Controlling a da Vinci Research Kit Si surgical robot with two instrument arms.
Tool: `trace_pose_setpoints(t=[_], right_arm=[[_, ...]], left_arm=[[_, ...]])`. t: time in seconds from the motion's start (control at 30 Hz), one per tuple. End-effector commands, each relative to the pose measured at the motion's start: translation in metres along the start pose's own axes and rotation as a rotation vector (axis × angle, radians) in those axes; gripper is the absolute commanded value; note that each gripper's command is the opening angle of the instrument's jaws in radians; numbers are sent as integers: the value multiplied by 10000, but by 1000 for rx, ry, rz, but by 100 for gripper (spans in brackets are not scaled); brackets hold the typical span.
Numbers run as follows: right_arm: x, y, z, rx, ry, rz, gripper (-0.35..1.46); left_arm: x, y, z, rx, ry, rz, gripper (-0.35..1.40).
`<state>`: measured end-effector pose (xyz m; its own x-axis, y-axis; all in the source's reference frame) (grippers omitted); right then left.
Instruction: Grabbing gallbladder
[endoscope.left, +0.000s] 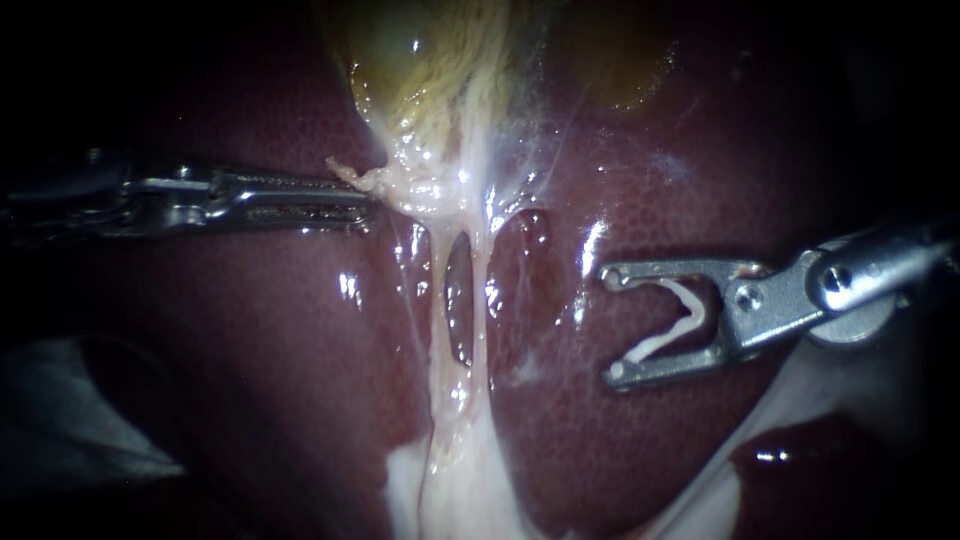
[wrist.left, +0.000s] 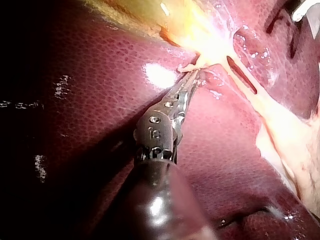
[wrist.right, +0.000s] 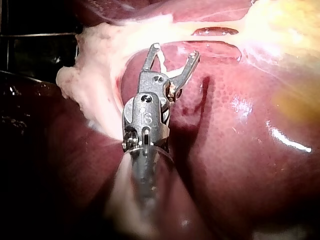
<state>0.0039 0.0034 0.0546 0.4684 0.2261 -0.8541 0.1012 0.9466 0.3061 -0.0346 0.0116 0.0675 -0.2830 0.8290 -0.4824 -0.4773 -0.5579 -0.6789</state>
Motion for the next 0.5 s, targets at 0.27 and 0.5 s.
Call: trace_pose_setpoints(t=[0.27, 0.5], right_arm=[[0, 0, 0, 0, 0, 0, 49], [0, 0, 0, 0, 0, 0, 49]], left_arm=[[1, 1, -1, 0, 4, 5, -35], [2, 6, 1, -9, 32, 1, -35]])
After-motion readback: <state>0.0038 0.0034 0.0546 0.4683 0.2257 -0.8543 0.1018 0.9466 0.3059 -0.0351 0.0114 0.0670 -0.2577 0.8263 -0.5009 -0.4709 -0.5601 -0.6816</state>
